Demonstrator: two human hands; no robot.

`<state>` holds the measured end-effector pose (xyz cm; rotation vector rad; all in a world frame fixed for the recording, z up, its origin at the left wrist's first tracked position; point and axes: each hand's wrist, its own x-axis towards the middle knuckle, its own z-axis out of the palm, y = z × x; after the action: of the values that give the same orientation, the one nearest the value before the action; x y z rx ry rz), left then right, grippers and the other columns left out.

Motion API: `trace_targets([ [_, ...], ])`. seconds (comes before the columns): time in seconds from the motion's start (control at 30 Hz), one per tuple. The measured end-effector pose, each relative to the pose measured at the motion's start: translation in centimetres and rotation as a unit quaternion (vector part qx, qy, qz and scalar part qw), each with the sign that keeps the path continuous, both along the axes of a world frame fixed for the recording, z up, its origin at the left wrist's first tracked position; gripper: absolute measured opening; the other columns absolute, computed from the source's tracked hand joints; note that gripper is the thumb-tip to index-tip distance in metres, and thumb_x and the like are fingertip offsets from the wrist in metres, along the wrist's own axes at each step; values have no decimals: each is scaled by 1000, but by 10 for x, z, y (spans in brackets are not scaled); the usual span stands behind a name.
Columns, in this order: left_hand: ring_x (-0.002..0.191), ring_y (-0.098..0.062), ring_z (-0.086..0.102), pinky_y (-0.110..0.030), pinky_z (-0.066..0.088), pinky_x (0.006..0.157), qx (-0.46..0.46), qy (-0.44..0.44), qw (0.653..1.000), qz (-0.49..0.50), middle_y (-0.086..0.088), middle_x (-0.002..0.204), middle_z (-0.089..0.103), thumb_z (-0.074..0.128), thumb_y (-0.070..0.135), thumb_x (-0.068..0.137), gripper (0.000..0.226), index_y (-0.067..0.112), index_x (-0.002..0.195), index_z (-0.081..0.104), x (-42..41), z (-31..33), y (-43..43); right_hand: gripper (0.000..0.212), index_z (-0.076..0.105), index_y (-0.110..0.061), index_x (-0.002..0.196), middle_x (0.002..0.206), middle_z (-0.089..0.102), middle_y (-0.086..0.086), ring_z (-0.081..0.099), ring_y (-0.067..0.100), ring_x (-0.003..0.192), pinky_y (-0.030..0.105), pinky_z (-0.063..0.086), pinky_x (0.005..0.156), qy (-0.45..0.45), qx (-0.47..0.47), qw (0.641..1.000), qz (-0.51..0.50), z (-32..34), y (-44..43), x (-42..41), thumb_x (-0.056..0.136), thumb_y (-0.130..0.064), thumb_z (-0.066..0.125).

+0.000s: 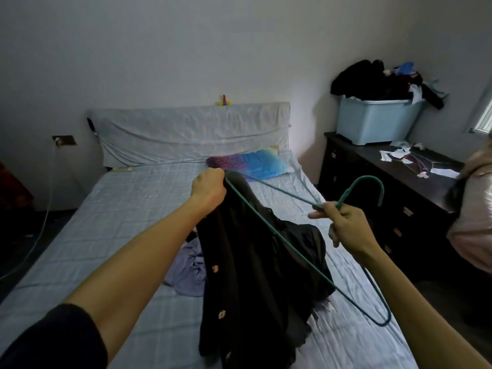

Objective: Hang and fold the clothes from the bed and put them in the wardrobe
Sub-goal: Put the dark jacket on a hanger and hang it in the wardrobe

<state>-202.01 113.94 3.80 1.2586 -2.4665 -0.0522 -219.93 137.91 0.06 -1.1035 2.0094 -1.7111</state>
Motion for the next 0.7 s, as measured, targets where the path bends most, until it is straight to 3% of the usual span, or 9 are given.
trace_targets([
  [0.1,102,-40,59,-43,47,83,3,3,1000,19,-19,108,63,51,6,83,23,7,104,61,7,3,-6,28,70,-25,86,89,75,-3,45,4,41,32,43,54,49,80,995,25,-14,0,1,100,-26,46],
  [0.27,101,-39,59,-42,48,81,-19,-18,1000,2,-19,110,62,51,5,84,24,6,105,60,2,3,7,29,72,-16,88,78,75,-7,45,10,37,18,38,40,31,102,994,38,-26,-23,26,100,-24,47],
  [0.37,98,-39,60,-42,48,78,-25,-21,999,-8,-18,108,62,50,4,84,22,6,103,60,5,5,8,33,73,-21,76,72,73,-6,56,6,50,20,45,51,138,164,977,23,-28,-38,35,97,-28,49],
  [0.43,98,-39,59,-41,47,78,-29,-20,999,-8,-19,109,62,49,4,84,22,6,103,60,9,8,10,32,68,-17,69,70,70,-1,62,15,64,32,50,64,174,206,963,-22,-28,-42,34,94,-26,49],
  [0.53,102,-40,58,-42,47,81,-49,-19,998,-20,-20,110,61,49,5,84,23,6,105,59,-1,18,33,34,65,-19,67,67,67,-6,60,16,68,31,40,64,148,173,972,-50,-27,-48,44,95,-26,49],
  [0.63,104,-39,59,-41,46,82,-76,-35,995,-53,-18,111,61,50,6,86,25,6,110,57,-24,24,65,33,74,-19,78,79,71,-9,61,7,76,25,41,73,68,94,993,-34,-17,-65,66,97,-27,48],
  [0.7,102,-37,60,-42,46,79,-99,-47,991,-72,-16,112,62,50,8,87,27,8,114,54,-33,22,80,33,74,-20,78,81,71,-8,61,6,77,24,41,73,74,61,994,-52,-9,-72,70,97,-28,49],
])
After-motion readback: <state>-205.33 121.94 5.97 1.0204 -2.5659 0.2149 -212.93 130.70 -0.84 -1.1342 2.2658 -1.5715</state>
